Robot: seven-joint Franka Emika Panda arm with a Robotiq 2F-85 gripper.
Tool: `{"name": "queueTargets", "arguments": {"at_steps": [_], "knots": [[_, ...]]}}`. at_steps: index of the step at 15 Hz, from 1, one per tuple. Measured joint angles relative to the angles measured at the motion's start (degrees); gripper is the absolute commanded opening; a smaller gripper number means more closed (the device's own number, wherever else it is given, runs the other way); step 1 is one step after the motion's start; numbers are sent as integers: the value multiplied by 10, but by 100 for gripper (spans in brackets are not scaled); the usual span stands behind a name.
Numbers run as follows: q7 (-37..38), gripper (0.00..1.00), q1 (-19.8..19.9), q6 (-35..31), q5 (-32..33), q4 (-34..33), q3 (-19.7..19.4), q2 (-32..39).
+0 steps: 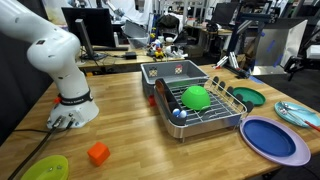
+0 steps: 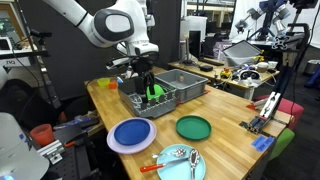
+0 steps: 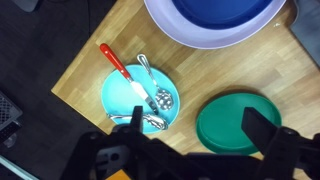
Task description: Put the spoon on the light blue plate on the dark blue plate
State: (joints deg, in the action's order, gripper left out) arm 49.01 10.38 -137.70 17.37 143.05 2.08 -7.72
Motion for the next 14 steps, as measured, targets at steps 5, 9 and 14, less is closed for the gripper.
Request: {"name": "queueTargets", "arguments": {"at_steps": [5, 9, 14], "knots": [[-5, 100, -1, 0, -19, 0, -17, 22], [-95, 100, -2, -15, -100, -6, -56, 94], [-306, 100, 2, -19, -262, -41, -82, 178]]}}
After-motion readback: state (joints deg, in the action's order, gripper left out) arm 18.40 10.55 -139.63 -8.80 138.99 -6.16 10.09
